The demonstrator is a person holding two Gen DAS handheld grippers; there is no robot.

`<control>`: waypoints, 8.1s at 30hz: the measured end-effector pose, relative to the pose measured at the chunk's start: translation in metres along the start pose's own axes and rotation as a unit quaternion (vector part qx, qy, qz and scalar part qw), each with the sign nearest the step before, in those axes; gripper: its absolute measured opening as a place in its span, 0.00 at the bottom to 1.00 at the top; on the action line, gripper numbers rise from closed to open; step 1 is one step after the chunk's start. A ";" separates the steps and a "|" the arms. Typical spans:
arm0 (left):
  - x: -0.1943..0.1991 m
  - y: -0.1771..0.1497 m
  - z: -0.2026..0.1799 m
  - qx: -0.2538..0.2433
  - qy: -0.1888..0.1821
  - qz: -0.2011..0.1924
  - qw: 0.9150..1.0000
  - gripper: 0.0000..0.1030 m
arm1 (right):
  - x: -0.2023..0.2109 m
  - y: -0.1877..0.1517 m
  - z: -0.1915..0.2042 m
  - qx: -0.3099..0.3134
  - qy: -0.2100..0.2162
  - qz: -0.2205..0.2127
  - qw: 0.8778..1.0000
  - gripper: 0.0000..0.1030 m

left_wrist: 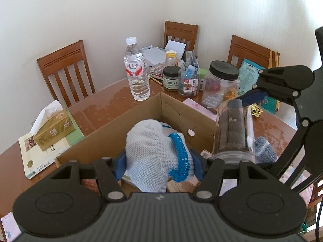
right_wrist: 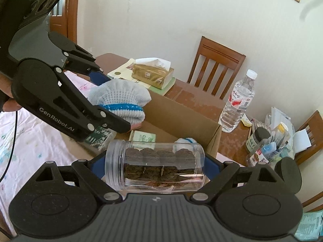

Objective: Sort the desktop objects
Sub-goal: 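Carry the snack jar and white glove into the cardboard box and release both, then withdraw both tools from the box toward the second snack jar and clear lid, then grasp the second snack jar with the right tool while the left tool grasps the clear lid, then carry the snack jar and clear lid into the cardboard box and release both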

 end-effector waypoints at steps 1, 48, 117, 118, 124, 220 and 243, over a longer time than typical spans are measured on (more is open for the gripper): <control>-0.002 0.001 0.003 0.000 -0.001 0.001 1.000 0.61 | -0.004 0.002 -0.002 0.000 -0.001 0.002 1.000 0.92; -0.065 0.009 0.045 0.023 -0.010 0.032 0.999 0.87 | -0.024 -0.014 -0.016 -0.031 -0.040 0.039 0.998 0.99; -0.024 -0.118 -0.097 0.072 0.015 0.090 0.993 0.93 | -0.001 -0.176 0.023 -0.125 0.014 0.109 0.986 1.00; -0.024 -0.118 -0.096 0.074 0.015 0.091 0.993 0.93 | -0.003 -0.176 0.023 -0.124 0.017 0.110 0.986 1.00; -0.026 -0.121 -0.095 0.076 0.015 0.093 0.993 0.93 | -0.004 -0.178 0.029 -0.129 0.036 0.119 0.984 1.00; -0.039 -0.079 -0.117 -0.013 -0.077 0.072 0.994 0.73 | 0.014 -0.178 0.040 -0.121 -0.006 0.148 0.982 0.77; 0.003 -0.042 -0.080 -0.014 -0.067 0.034 0.997 0.73 | 0.038 -0.096 0.025 -0.053 0.003 0.090 0.995 0.77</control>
Point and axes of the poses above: each gripper's, at about its wrist camera, not at the fingertips, and x roughly against the way its jaws point, z to its left, y to its top, the point moved 5 cm from there along -x, roughly the way its jaws point, and after that the axes turned 1 degree about -y, right-handed, at the moved point
